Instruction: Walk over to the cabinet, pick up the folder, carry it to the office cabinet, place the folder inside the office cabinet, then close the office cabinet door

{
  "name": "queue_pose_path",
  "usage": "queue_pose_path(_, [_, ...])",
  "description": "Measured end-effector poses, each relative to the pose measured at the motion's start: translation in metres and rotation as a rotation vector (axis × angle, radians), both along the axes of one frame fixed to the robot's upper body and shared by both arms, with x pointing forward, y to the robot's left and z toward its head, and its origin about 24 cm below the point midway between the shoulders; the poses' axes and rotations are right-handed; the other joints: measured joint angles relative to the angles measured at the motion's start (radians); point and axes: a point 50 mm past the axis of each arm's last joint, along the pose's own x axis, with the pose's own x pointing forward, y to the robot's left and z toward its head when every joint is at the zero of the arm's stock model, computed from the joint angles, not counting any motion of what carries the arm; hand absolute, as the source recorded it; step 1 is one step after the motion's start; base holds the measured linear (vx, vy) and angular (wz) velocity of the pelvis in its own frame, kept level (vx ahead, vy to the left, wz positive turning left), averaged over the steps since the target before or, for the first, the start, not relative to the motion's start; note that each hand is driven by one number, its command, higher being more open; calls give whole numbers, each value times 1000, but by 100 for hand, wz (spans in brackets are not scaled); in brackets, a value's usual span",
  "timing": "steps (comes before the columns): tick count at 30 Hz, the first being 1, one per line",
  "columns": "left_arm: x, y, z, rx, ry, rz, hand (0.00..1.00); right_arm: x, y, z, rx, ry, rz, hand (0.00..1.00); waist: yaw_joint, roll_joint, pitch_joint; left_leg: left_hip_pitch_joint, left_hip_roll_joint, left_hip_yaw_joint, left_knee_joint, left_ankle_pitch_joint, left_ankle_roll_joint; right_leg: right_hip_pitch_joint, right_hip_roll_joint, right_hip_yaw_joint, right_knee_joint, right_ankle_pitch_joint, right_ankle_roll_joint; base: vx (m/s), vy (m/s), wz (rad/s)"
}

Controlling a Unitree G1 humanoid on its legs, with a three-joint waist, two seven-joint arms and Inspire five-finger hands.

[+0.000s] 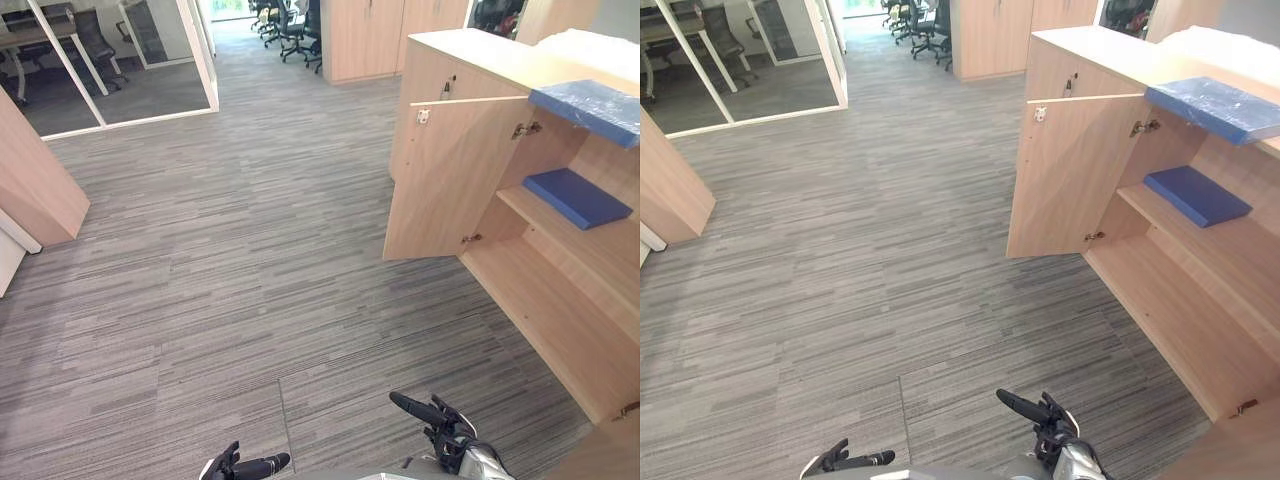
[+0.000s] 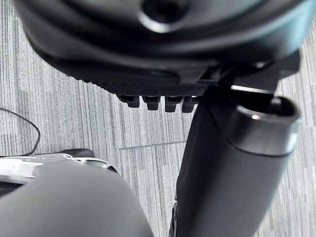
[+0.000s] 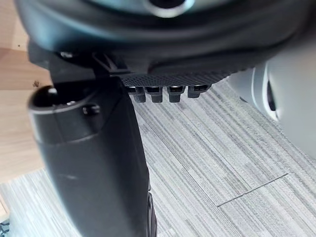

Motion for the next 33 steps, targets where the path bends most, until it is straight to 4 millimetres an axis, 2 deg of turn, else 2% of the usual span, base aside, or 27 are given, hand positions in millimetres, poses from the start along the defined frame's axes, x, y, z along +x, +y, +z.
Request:
queue_pose_path(1, [-2, -7, -2, -13, 6, 16, 100, 0, -2, 1, -4, -4, -5, 100, 4, 22, -5, 27, 29, 3, -34, -2, -35, 6, 34, -20, -7, 20, -20, 287, -201, -2])
queue_pose_path(2, [-4, -9, -2, -21, 8, 38, 100, 1, -1, 1, 8, -10, -20, 100, 4, 34, -4, 29, 44, 15, -43, 1, -39, -1, 49, -32, -3, 8, -24, 298, -206, -15])
queue_pose_path(3, [-4, -9, -3, -24, 8, 52, 100, 1, 0, 1, 14, -19, -33, 100, 3, 35, -2, 29, 50, 24, -48, 2, -46, -2, 57, -33, 0, -7, -32, 278, -213, -27])
queue_pose_path(4, [-7, -9, -3, -27, 18, 69, 100, 2, 3, 1, 34, -32, -60, 100, -1, 36, 4, 42, 67, 36, -58, 5, -69, -1, 77, -32, 9, -33, -39, 266, -232, -20])
queue_pose_path(6, [-8, -7, -4, -30, 16, 115, 100, -2, 2, 0, 47, -32, -101, 100, -6, 28, 10, 76, 95, 58, -50, 6, -85, 27, 104, -36, 17, -78, -34, 256, -248, -13])
queue_pose_path(7, [-8, -6, -3, -29, 13, 136, 100, -6, 5, -1, 55, -26, -114, 100, -10, 25, 9, 79, 114, 62, -7, -6, -105, 56, 119, -43, 10, -98, -32, 261, -272, 1])
queue_pose_path(8, [-10, -2, -3, -29, 6, 169, 100, -12, 6, -2, 61, -21, -127, 100, -15, 16, 5, 45, 159, 59, 119, -39, -147, 94, 143, -60, -15, -113, -32, 335, -343, 7])
queue_pose_path(9, [-12, 1, -2, -27, -1, 202, 100, -17, 6, -4, 69, -9, -135, 100, -19, 9, 0, -15, 206, 55, 276, -64, -159, 120, 169, -65, -42, -117, -35, 289, -285, -1])
queue_pose_path(10, [-16, 4, -1, -27, -6, 252, 100, -21, 7, -5, 73, -1, -139, 100, -18, 8, 0, -83, 263, 50, 464, -67, -150, 147, 202, -62, -71, -118, -38, 280, -241, -27])
queue_pose_path(11, [-24, 2, -2, -36, -4, 324, 100, -29, 1, -5, 59, 14, -147, 100, -18, 29, 0, -181, 342, 9, 710, -19, -89, 188, 259, -42, -107, -119, -51, 274, -138, -69])
queue_pose_path(12, [-35, -4, -4, -78, 1, 462, 100, -39, -7, -7, 41, 35, -162, 100, -7, 45, -2, -259, 392, -52, 902, 38, -70, 223, 310, -1, -133, -126, -72, 350, -62, -84])
queue_pose_path(13, [-36, -6, -4, -94, -6, 521, 100, -42, -9, -7, 35, 43, -169, 100, 1, 51, -2, -285, 399, -71, 972, 31, -70, 238, 325, 20, -138, -135, -85, 388, 49, -105])
queue_pose_path(14, [-38, -5, -4, -117, -22, 598, 100, -54, -9, -10, 36, 91, -181, 100, 10, 48, 1, -334, 387, -90, 1058, 0, -78, 262, 332, 64, -144, -147, -90, 352, 90, -119])
queue_pose_path(16, [-38, -3, -4, -127, -38, 654, 100, -57, -8, -13, 55, 132, -180, 100, 16, 19, 6, -390, 331, -99, 1064, -58, -85, 304, 332, 150, -178, -148, -89, 294, 100, -130])
queue_pose_path(18, [-32, -1, -2, -127, -68, 661, 100, -56, -3, -15, 67, 147, -167, 100, 31, 3, 16, -467, 266, -141, 924, -127, -87, 350, 317, 257, -222, -126, -65, 382, 220, -140])
queue_pose_path(19, [-31, -1, -1, -126, -76, 660, 100, -55, -3, -15, 65, 145, -159, 100, 31, 1, 17, -487, 249, -162, 868, -137, -86, 359, 311, 280, -232, -126, -60, 365, 284, -126])
queue_pose_path(21, [-27, 0, 0, -120, -86, 659, 100, -50, 2, -15, 65, 140, -122, 100, 35, -14, 28, -511, 189, -256, 618, -134, -96, 392, 275, 345, -257, -126, -25, 290, 277, -100])
queue_pose_path(22, [-28, 0, 0, -115, -83, 667, 100, -48, 6, -14, 64, 133, -99, 100, 38, -17, 28, -513, 163, -338, 447, -103, -103, 406, 251, 382, -270, -136, 6, 366, 386, -99])
queue_pose_path(23, [-30, -2, -1, -112, -73, 675, 100, -48, 7, -14, 57, 130, -75, 100, 39, -18, 25, -501, 147, -382, 373, 4, -146, 427, 226, 413, -280, -151, 39, 477, 493, -100])
queue_pose_path(24, [-33, -1, -1, -102, -59, 681, 100, -49, 8, -14, 55, 134, -62, 100, 42, -20, 11, -490, 122, -375, 370, 57, -146, 432, 206, 418, -282, -154, 54, 507, 487, -73])
queue_pose_path(25, [-33, 7, 0, -74, -63, 675, 100, -48, 16, -15, 67, 127, -51, 100, 38, -51, -4, -493, 95, -355, 391, 13, -136, 427, 173, 411, -290, -127, 50, 424, 387, -53])
queue_pose_path(26, [-32, 10, 1, -62, -66, 676, 100, -48, 20, -15, 79, 122, -51, 100, 39, -65, -14, -494, 84, -342, 408, -15, -121, 420, 156, 415, -286, -109, 55, 399, 363, -52])
queue_pose_path(29, [-36, 11, 0, -58, -48, 697, 100, -47, 26, -15, 103, 111, -46, 100, 67, -85, -34, -411, 75, -211, 382, -55, -76, 356, 81, 433, -168, -72, 79, 348, 336, -106])
queue_pose_path(30, [-38, 12, -1, -54, -39, 693, 100, -43, 25, -14, 104, 97, -41, 100, 69, -86, -38, -344, 54, -152, 326, -55, -62, 291, 33, 427, -30, -59, 85, 252, 252, -100])
queue_pose_path(31, [-40, 11, -1, -51, -31, 689, 100, -41, 23, -13, 102, 86, -45, 100, 66, -84, -37, -307, 43, -125, 300, -52, -49, 253, 4, 413, 54, -46, 76, 339, 339, -121])
queue_pose_path(32, [-42, 11, -2, -46, -12, 669, 100, -33, 16, -10, 87, 49, -52, 100, 49, -71, -29, -207, 23, -69, 236, -48, -28, 169, -76, 323, 289, -5, 20, 257, 255, -82])
queue_pose_path(33, [-42, 12, -2, -42, -5, 656, 100, -29, 14, -8, 81, 34, -55, 100, 38, -63, -27, -169, 22, -55, 218, -49, -25, 145, -104, 270, 378, -2, -2, 295, 264, -77])
